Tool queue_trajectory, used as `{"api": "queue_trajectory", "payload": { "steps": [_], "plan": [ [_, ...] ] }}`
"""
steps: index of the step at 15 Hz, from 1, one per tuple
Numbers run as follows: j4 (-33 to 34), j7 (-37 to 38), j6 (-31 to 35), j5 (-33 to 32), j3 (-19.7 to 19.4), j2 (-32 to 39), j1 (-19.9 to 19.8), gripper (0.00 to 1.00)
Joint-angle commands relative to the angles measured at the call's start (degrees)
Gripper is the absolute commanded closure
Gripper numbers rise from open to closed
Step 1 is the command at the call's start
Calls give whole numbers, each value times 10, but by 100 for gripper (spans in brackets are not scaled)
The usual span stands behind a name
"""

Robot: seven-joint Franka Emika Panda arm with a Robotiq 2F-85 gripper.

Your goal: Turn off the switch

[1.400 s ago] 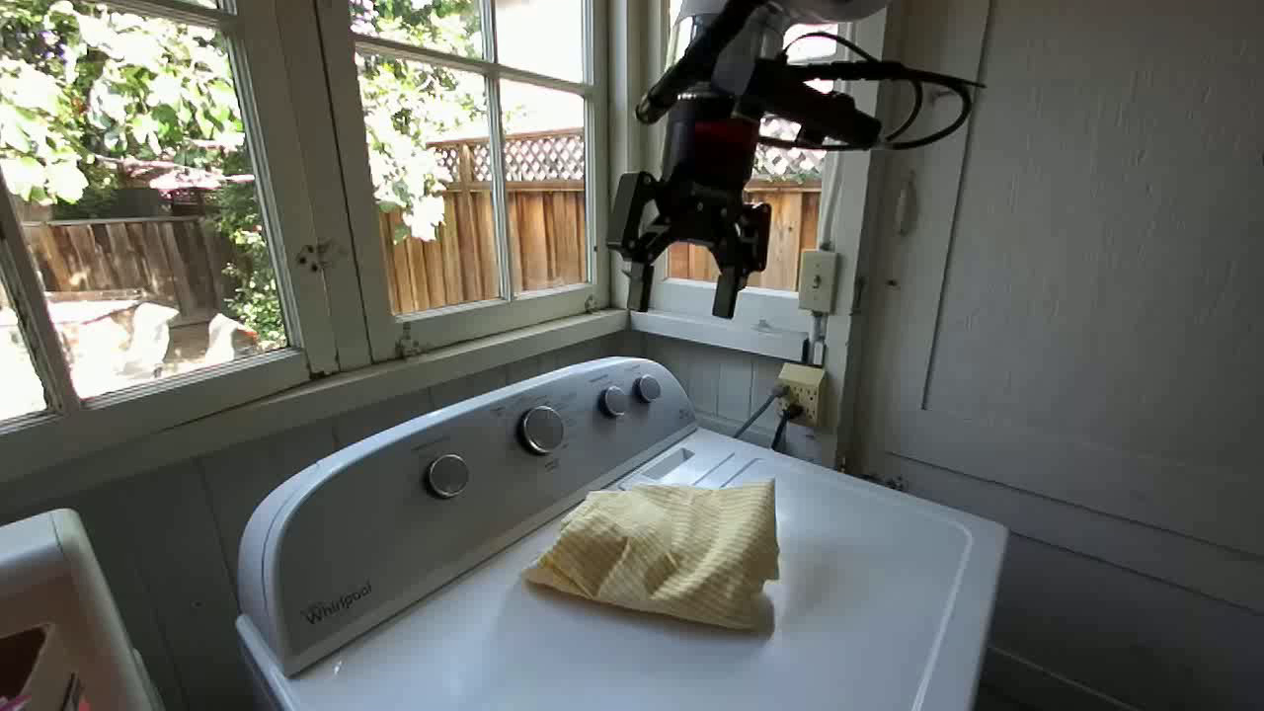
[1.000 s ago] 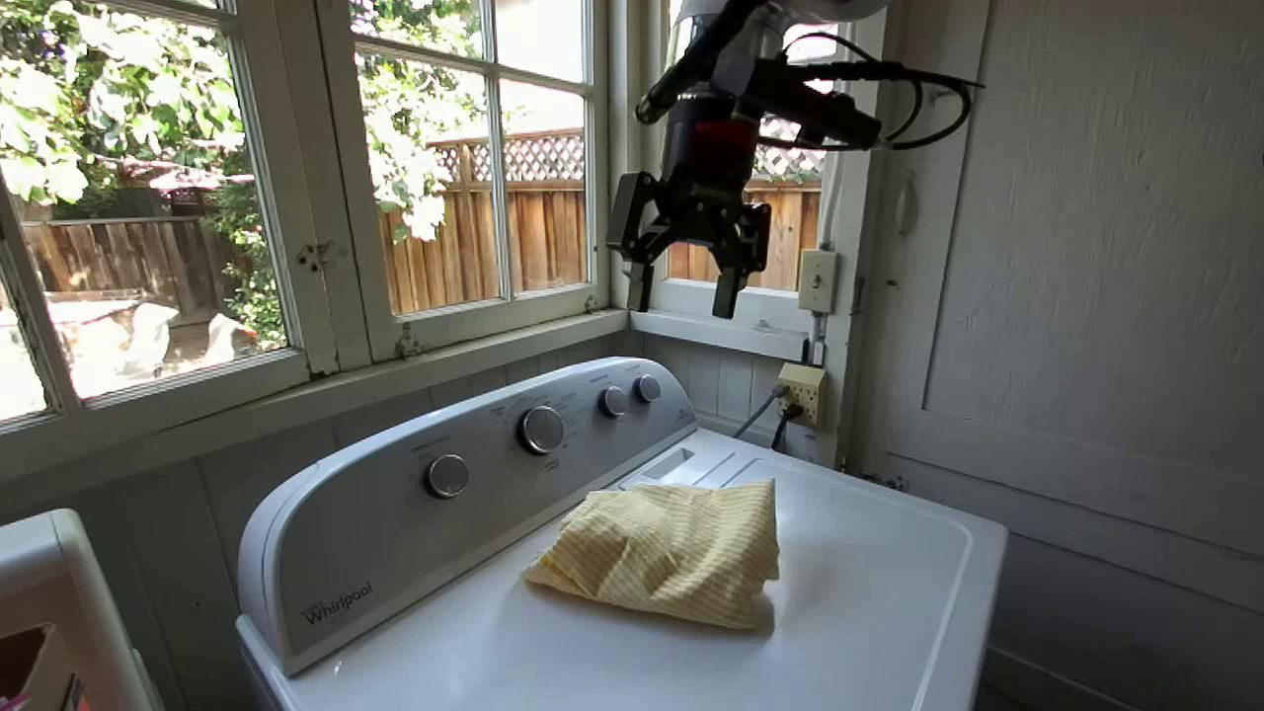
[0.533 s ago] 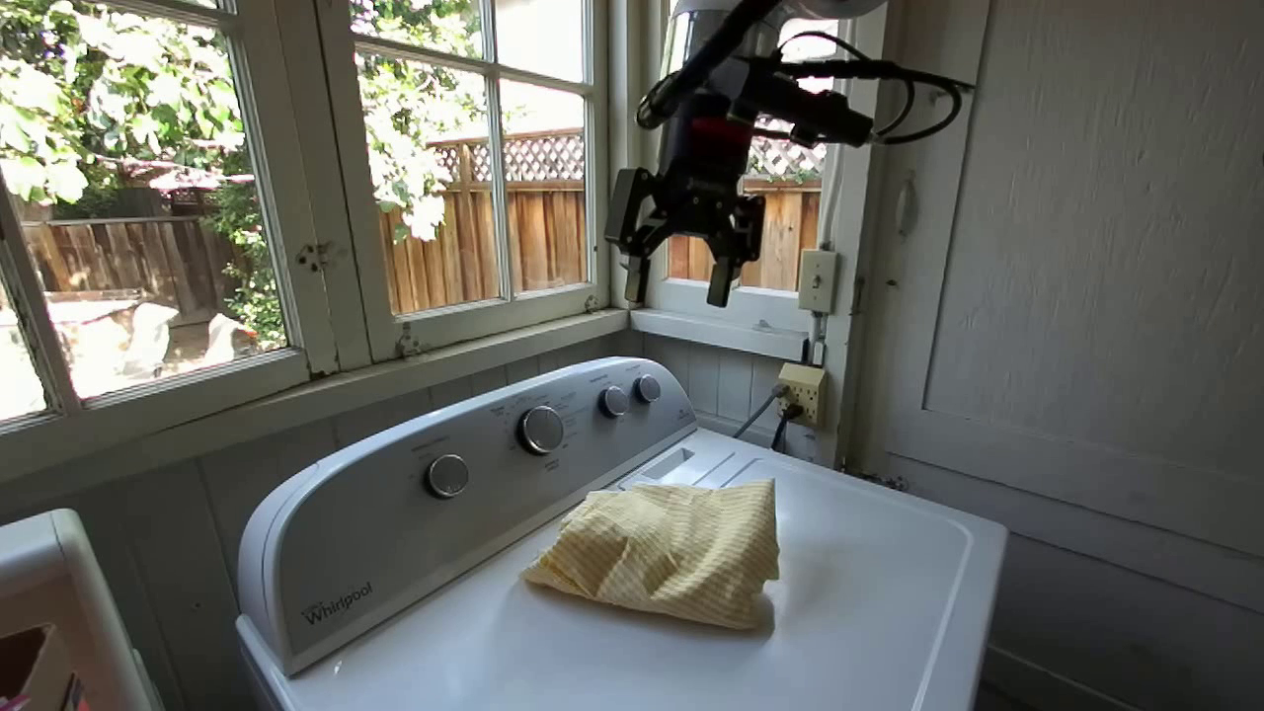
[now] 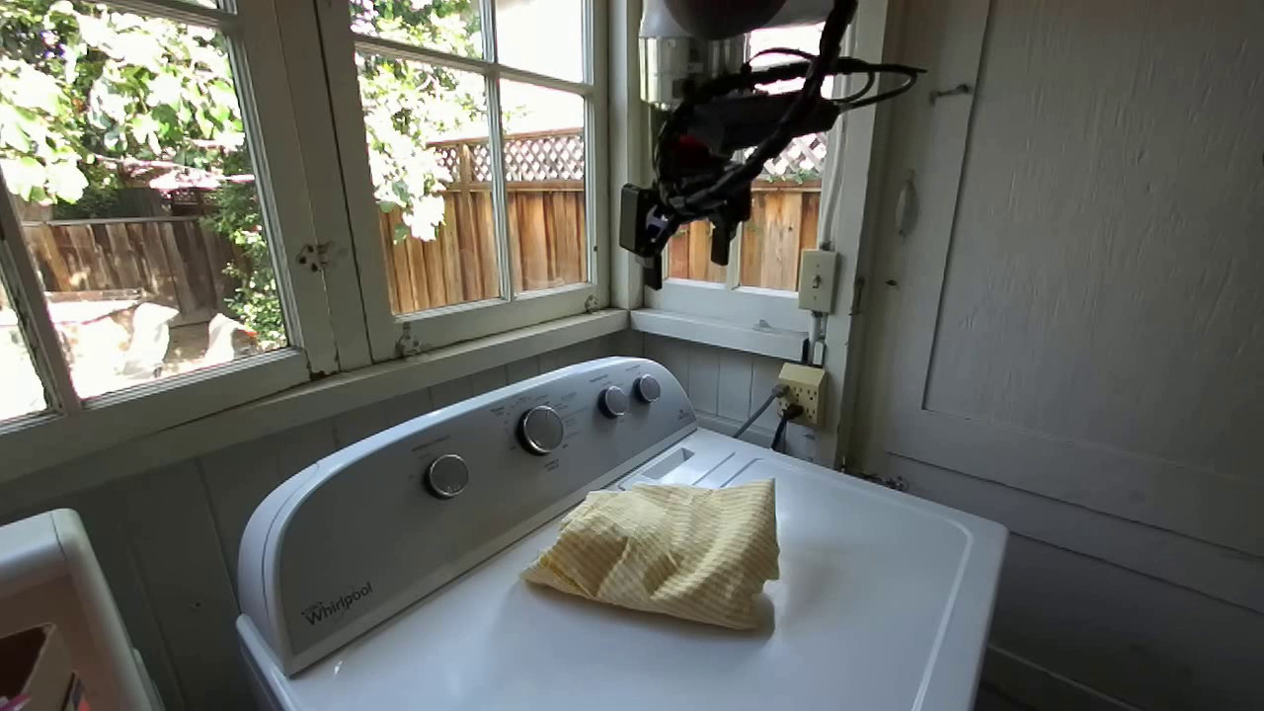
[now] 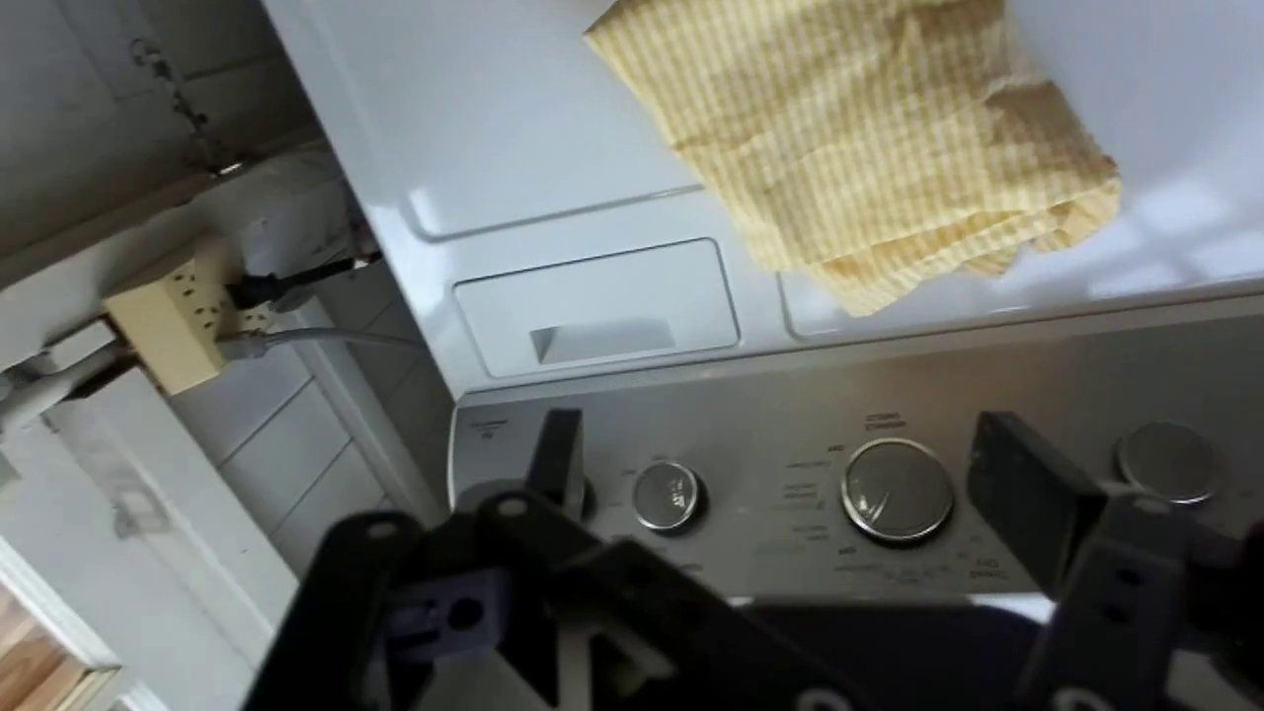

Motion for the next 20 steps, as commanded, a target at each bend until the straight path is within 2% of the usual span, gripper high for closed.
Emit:
{"api": "queue_trajectory", "payload": {
  "steps": [1,4,9,12,13,20],
  "plan": [
    [51,69,-19,-107,5,43,-21,0],
    [91,103,-54,-160,-7,67,-31,0],
    [144,114,-89,-140,-50,96,-45,0],
    [166,122,-70,-118,-71,120,-49,0],
    [141,106,-68,-136,-70,95,-43,0],
    [164,119,-69,-139,-79,120,-42,0]
  ]
}}
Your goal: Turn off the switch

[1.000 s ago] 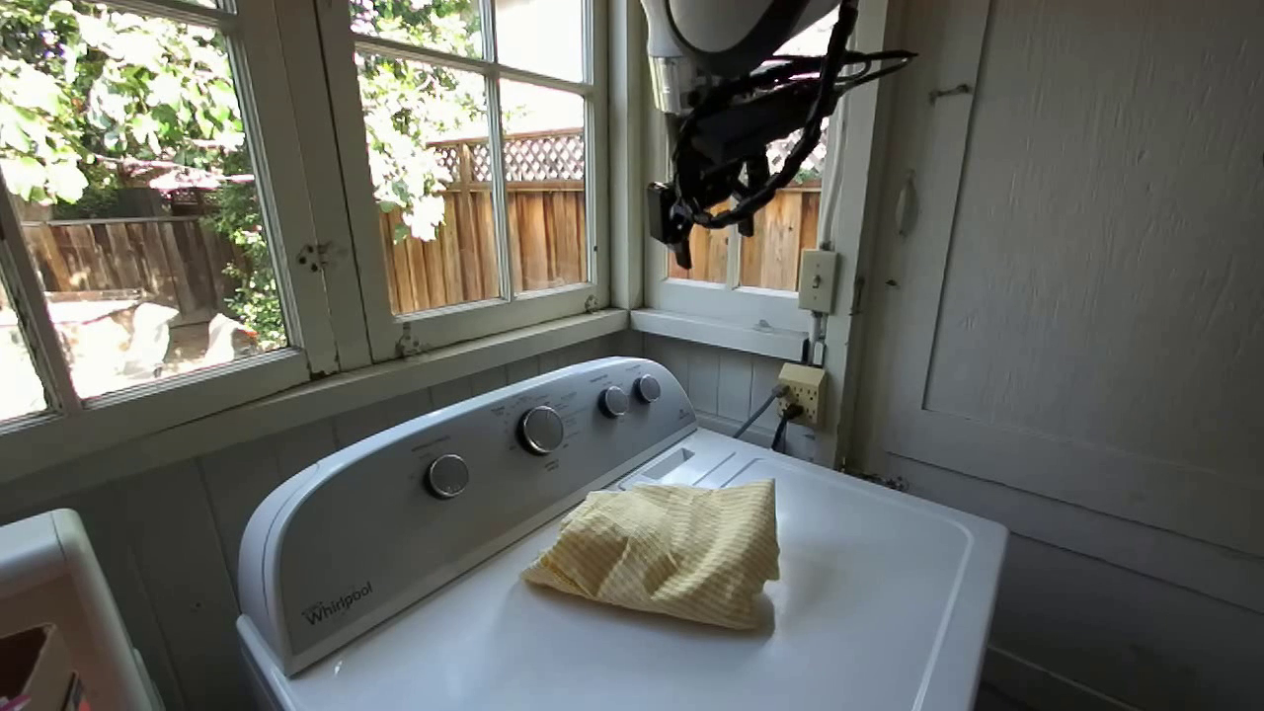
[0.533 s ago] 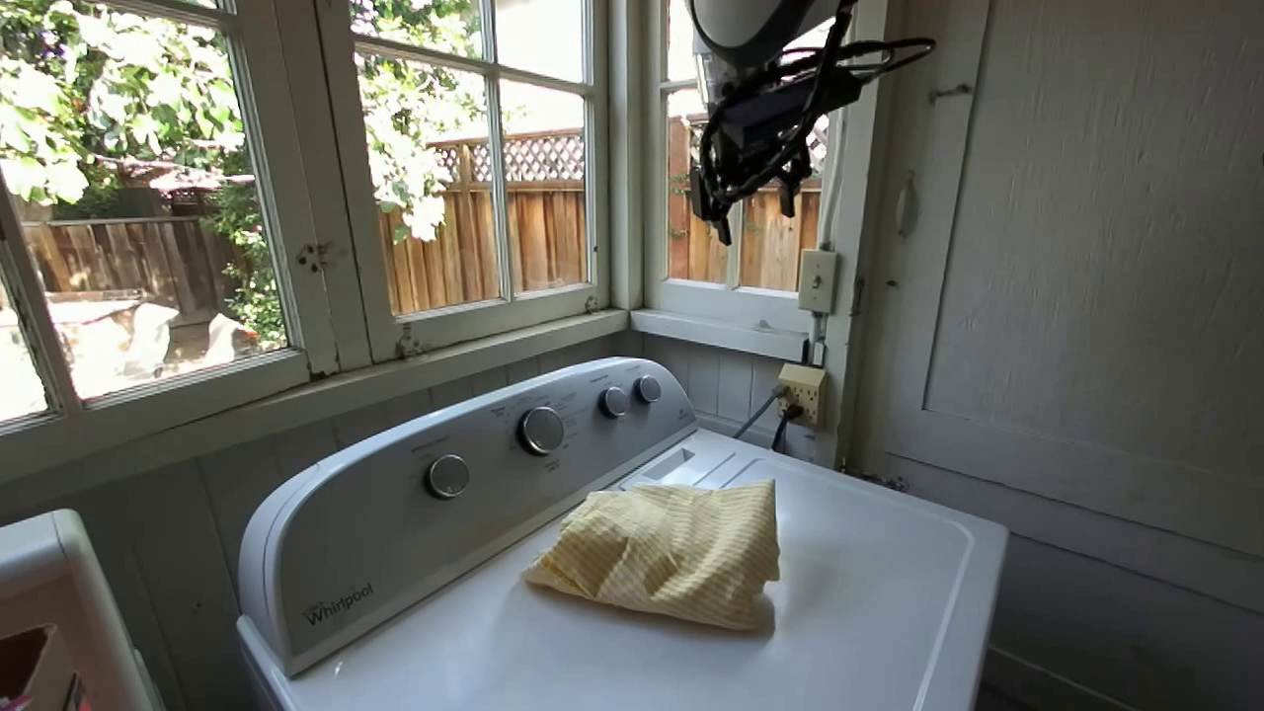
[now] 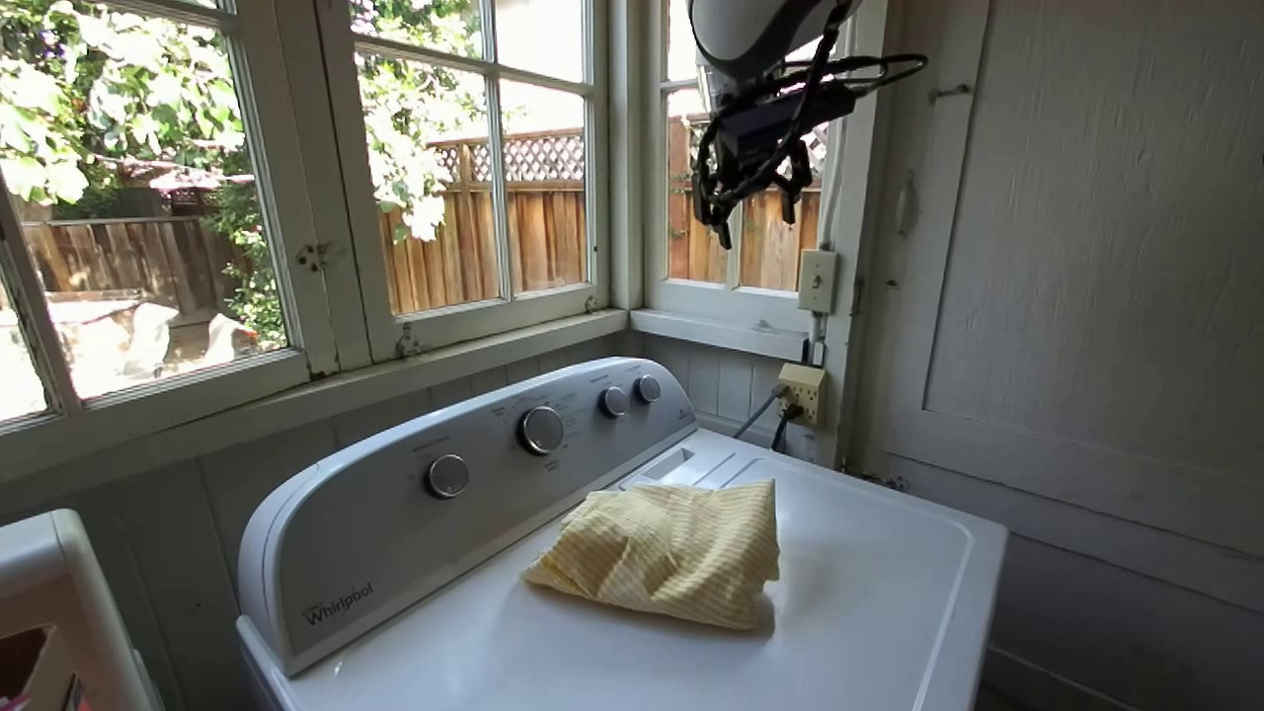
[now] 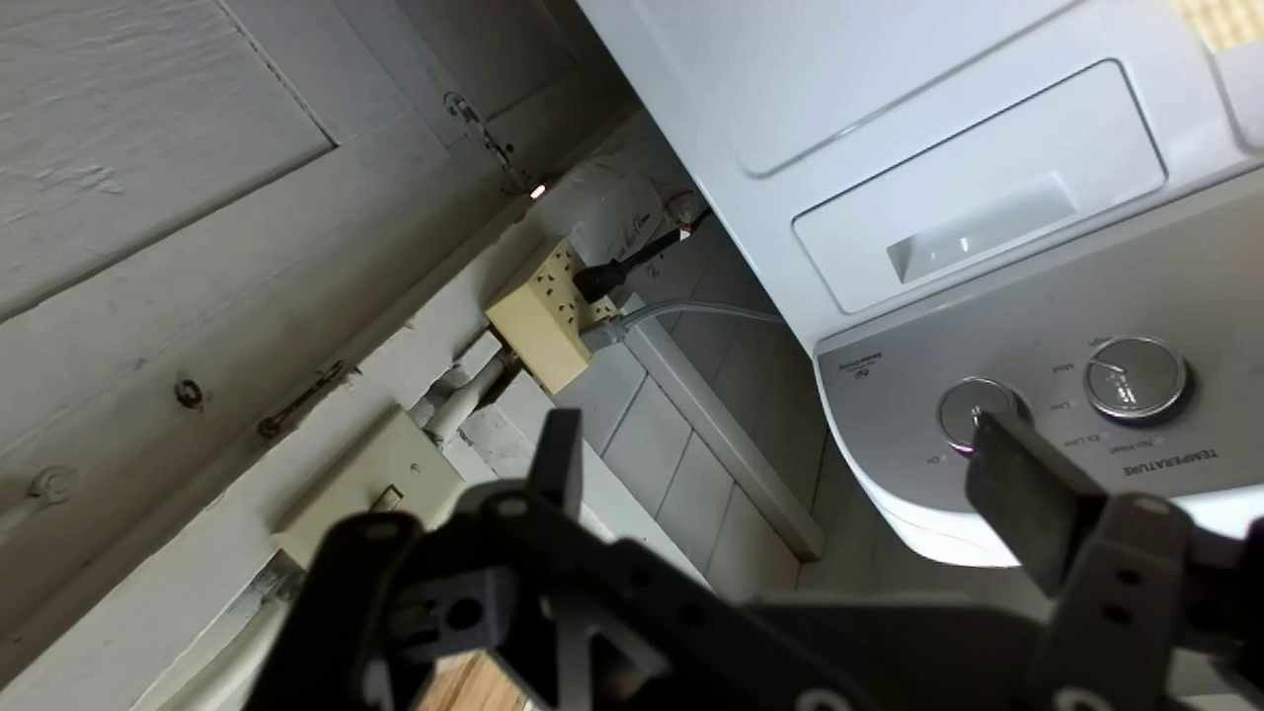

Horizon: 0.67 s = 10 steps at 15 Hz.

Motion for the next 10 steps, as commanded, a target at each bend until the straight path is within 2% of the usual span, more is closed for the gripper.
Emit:
{"api": "queue_trajectory", "payload": {
  "steps": [1,6,10],
  "plan": [
    [10,14,-2,-20,-7,11,8,0],
    [41,54,-16,-65,-9,53,12,0],
    [95,92,-30,-85,-25,114,19,0]
  ]
}}
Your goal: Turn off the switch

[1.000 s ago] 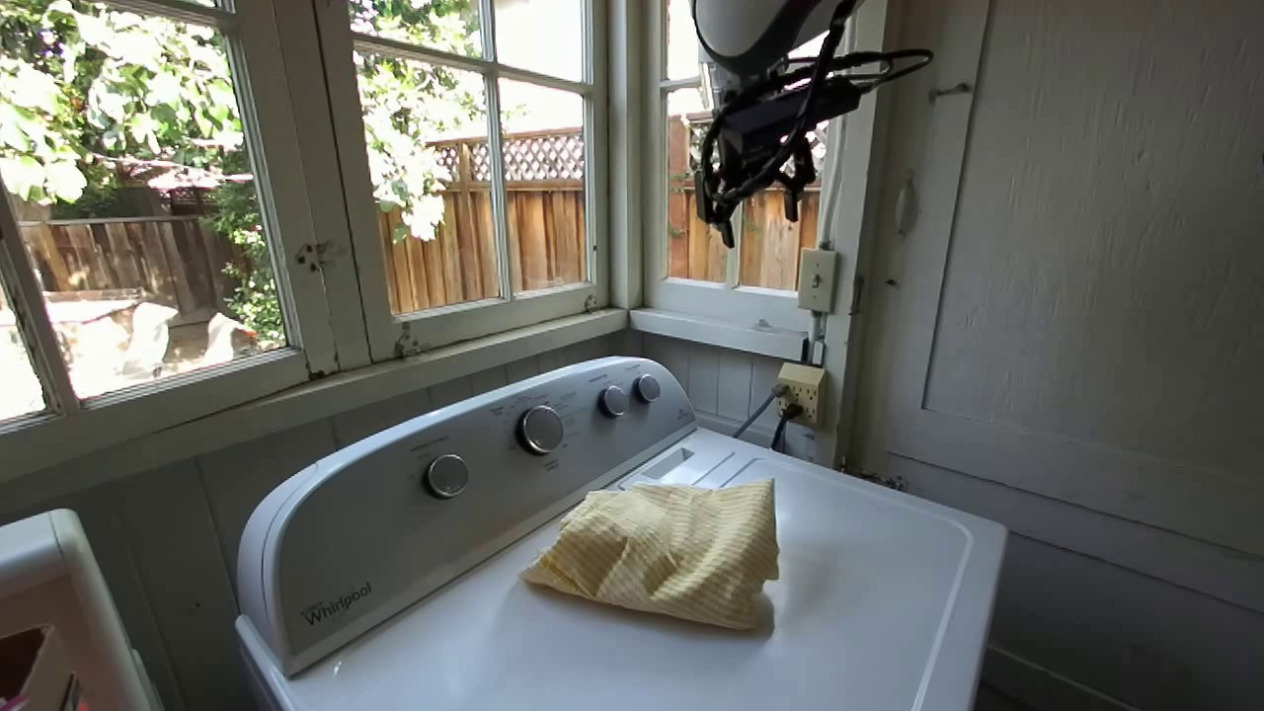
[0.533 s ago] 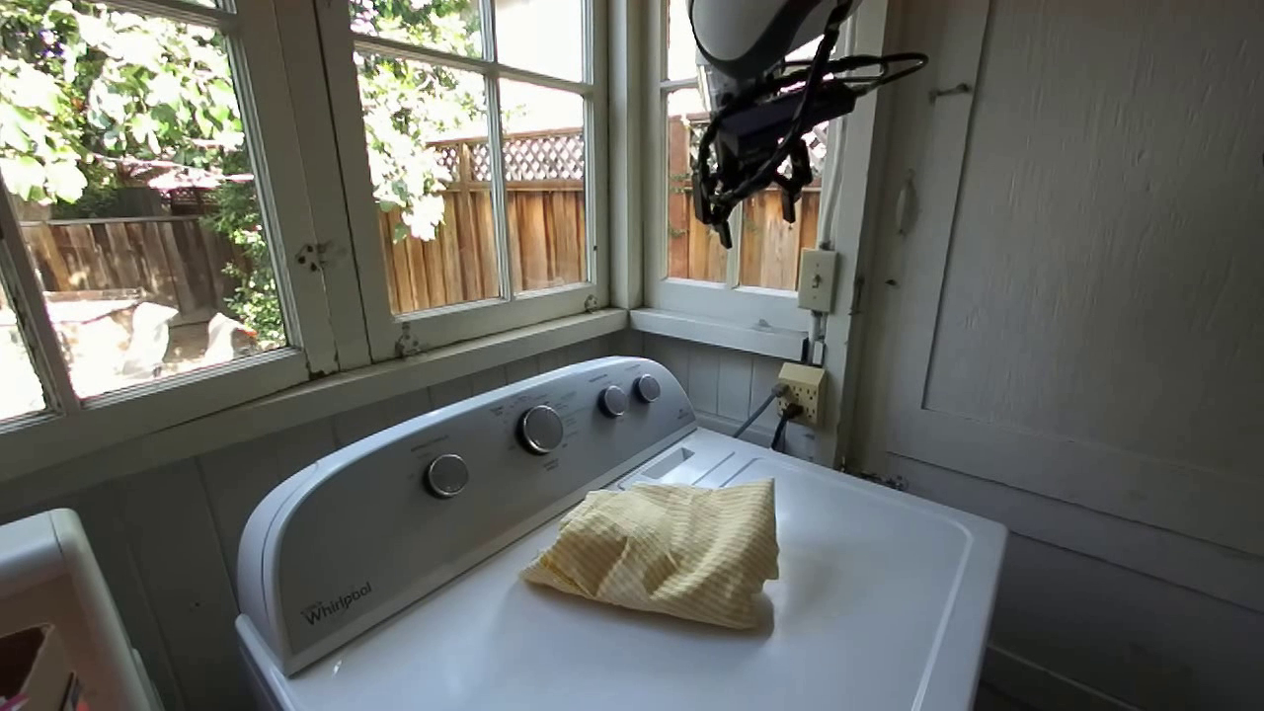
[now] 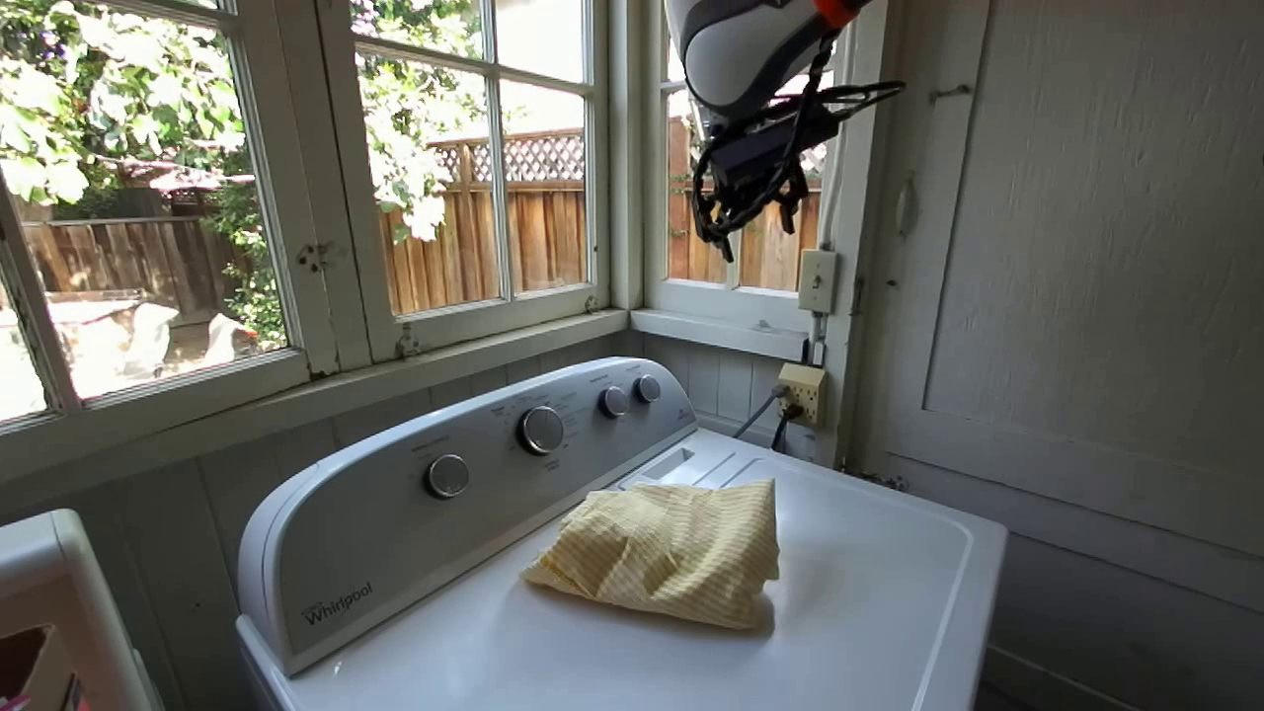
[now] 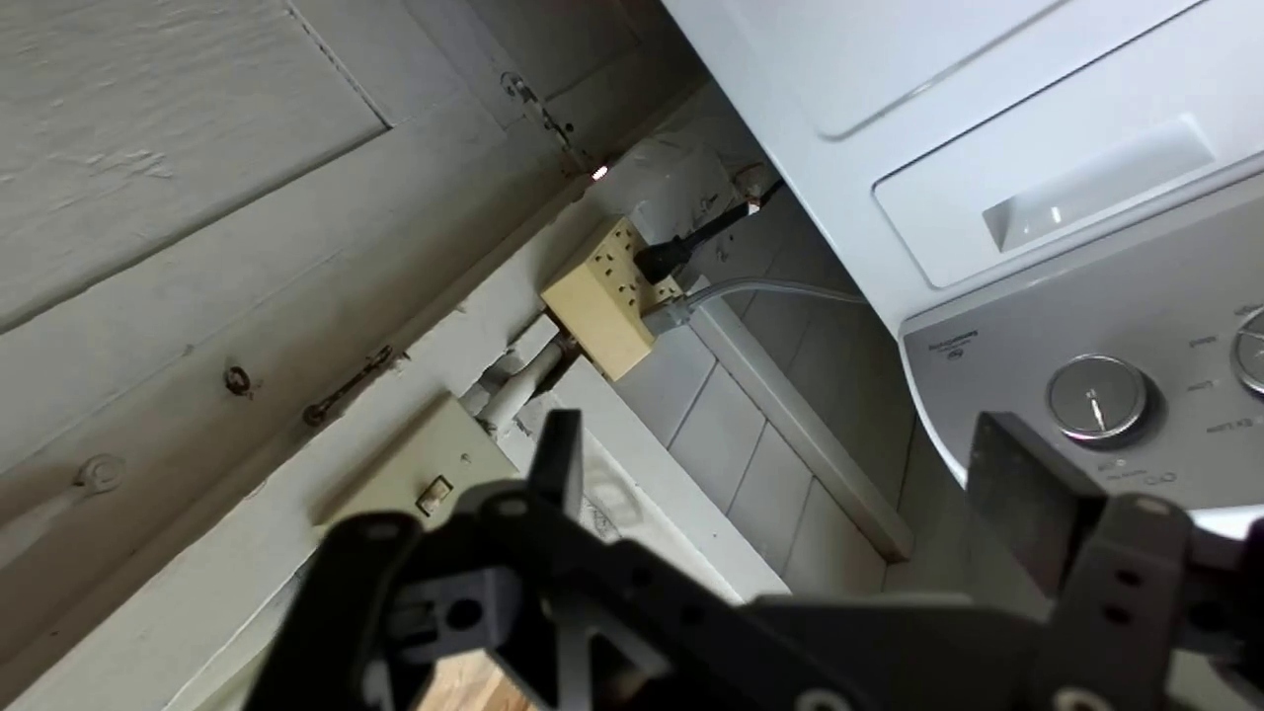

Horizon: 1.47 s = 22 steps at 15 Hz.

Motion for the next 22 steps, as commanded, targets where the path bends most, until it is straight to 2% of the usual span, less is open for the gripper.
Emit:
{"api": "queue_trajectory", "payload": {
  "steps": [1,2,3,7,11,13,22],
  "plan": [
    [78,46,-36,-19,-23,72,17,25],
    [92,50,-40,-18,-29,86,20,27],
    [111,60,-47,-14,-37,100,21,34],
    [158,61,-49,1,-65,133,18,66],
    [193,71,-47,-10,-96,159,16,97],
    [209,80,-41,-12,-110,173,16,100],
    [283,136,-34,1,-150,245,11,100]
  ]
}}
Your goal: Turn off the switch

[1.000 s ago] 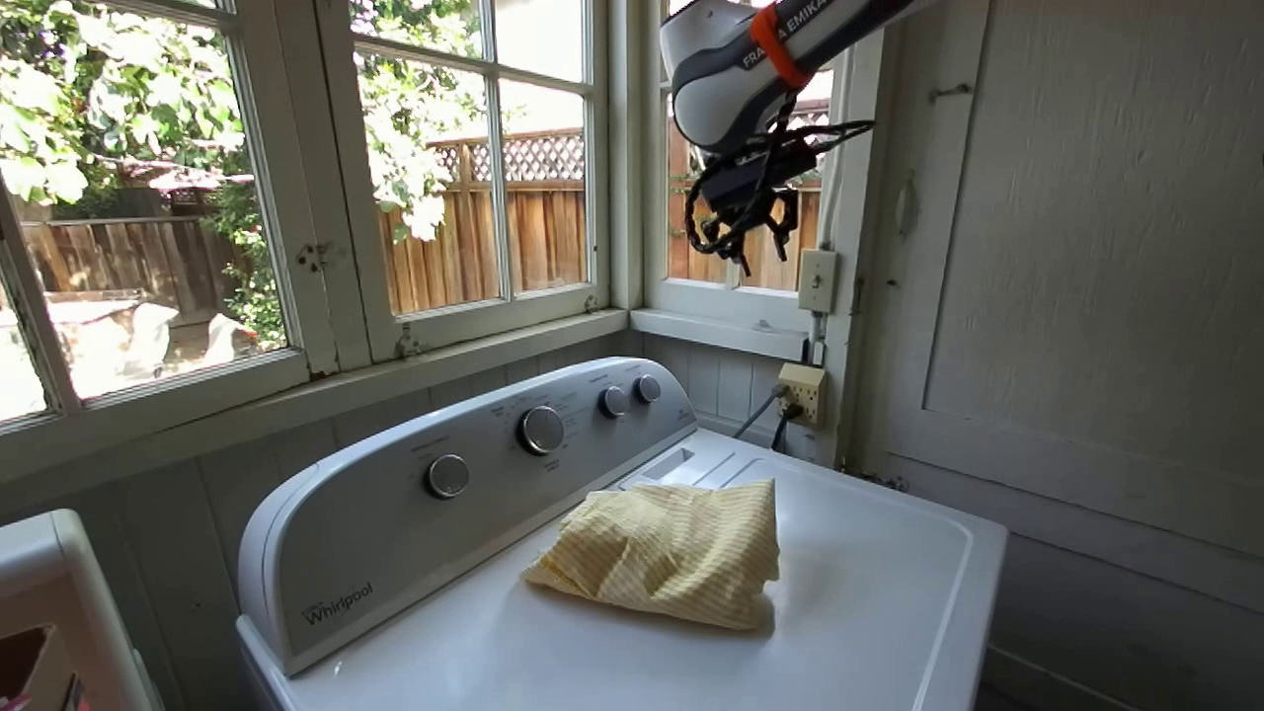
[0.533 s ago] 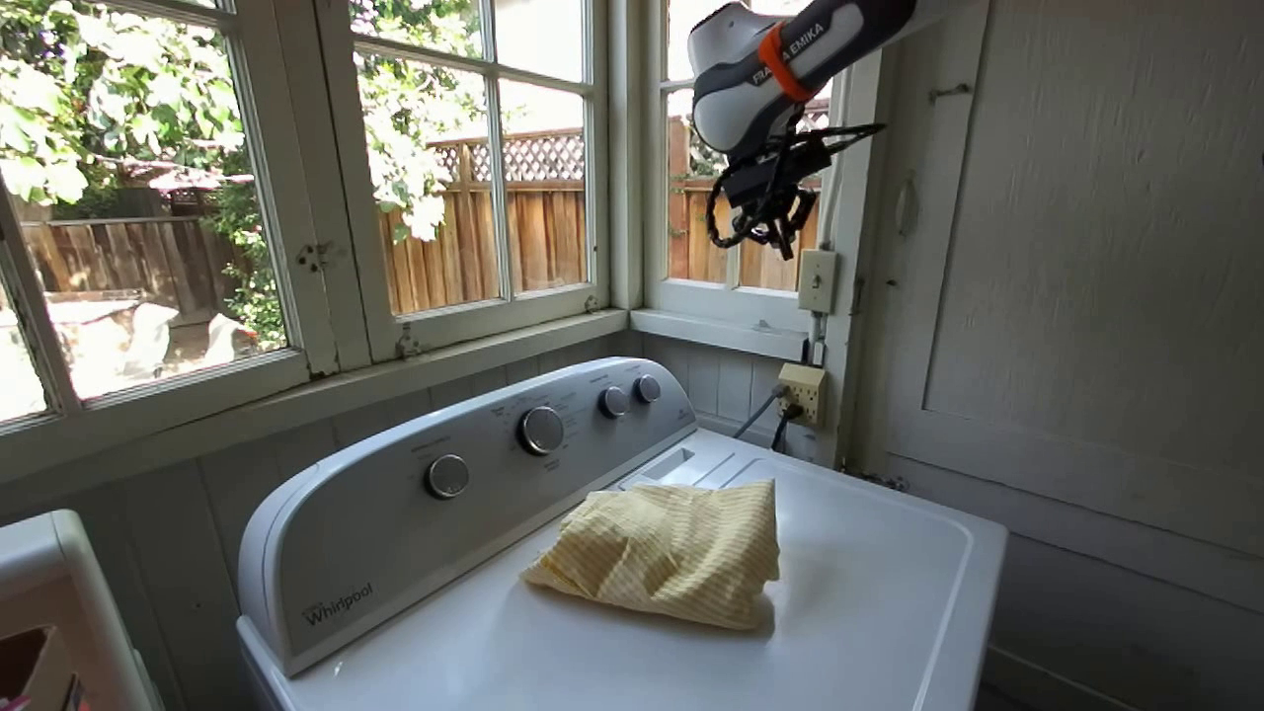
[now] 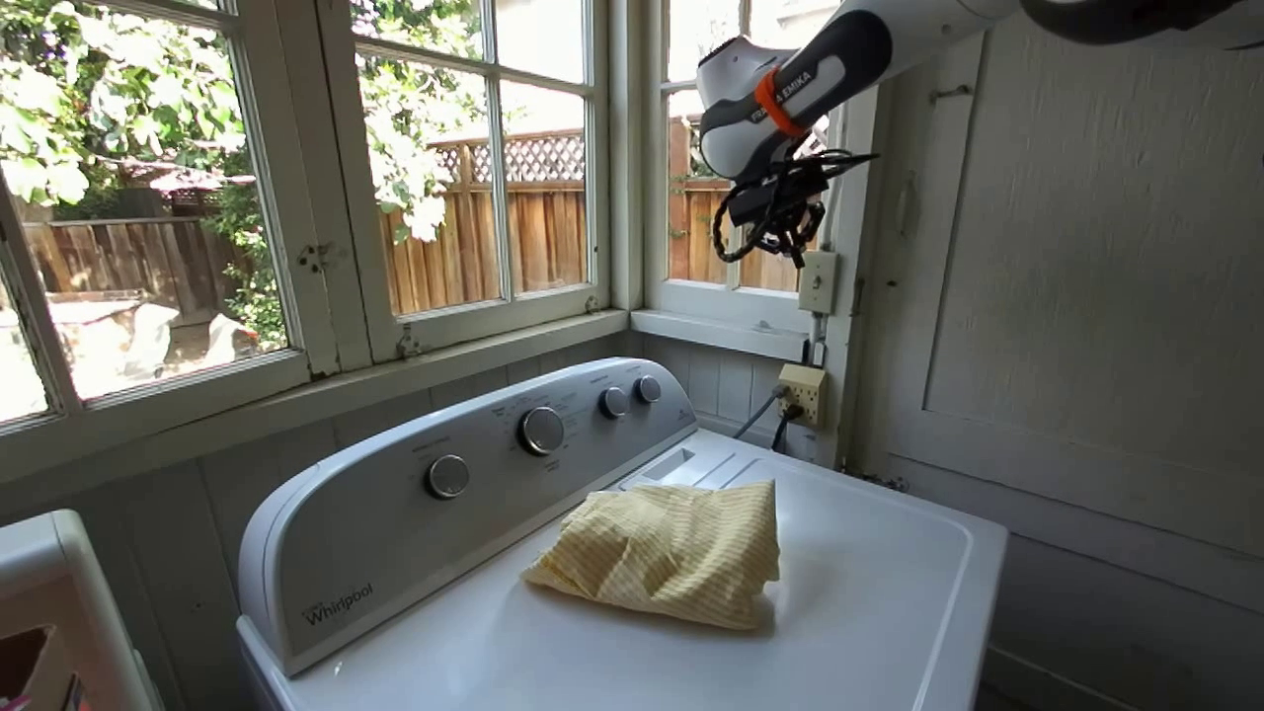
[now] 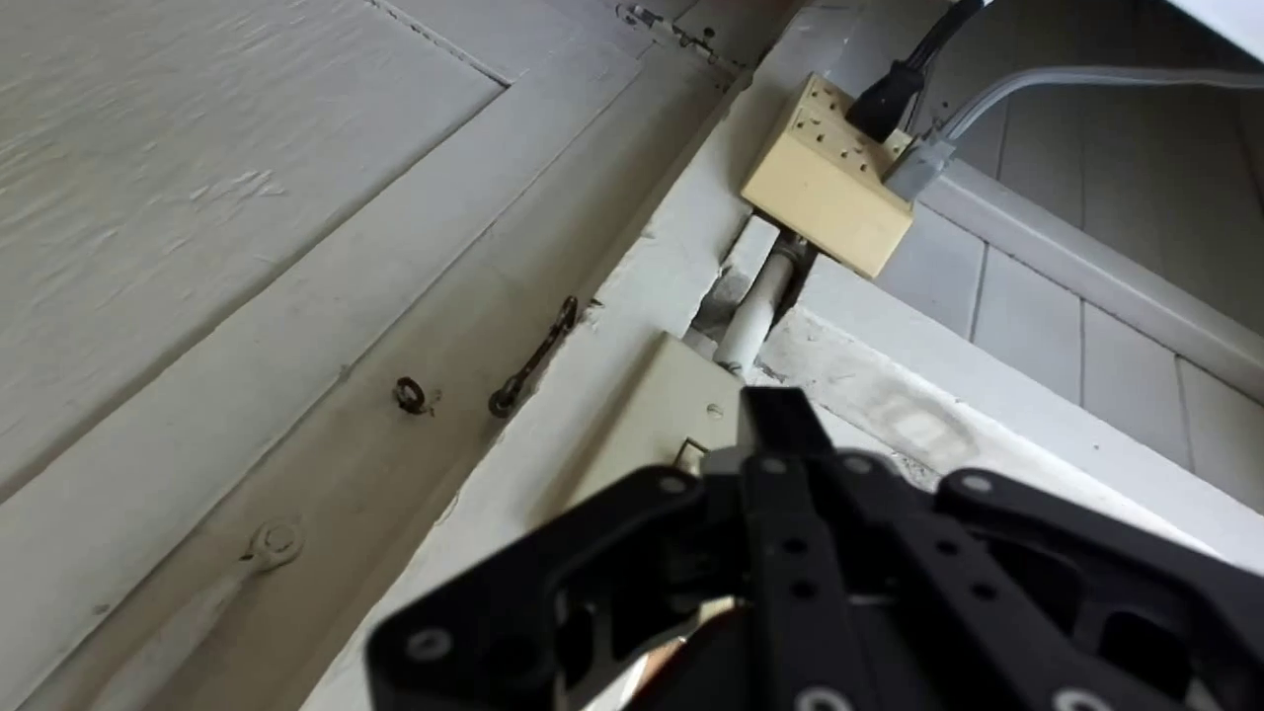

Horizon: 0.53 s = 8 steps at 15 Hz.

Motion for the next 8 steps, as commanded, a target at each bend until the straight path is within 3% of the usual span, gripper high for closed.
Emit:
{"api": "queue_trajectory", "payload": {
  "steps": [1,2,3,8],
  "plan": [
    [49,39,-1,14,-16,40,0,100],
    [59,52,-8,23,-18,47,-1,100],
    [26,26,-1,9,-17,22,3,99],
    [46,37,-1,16,-21,38,0,100]
  ]
}}
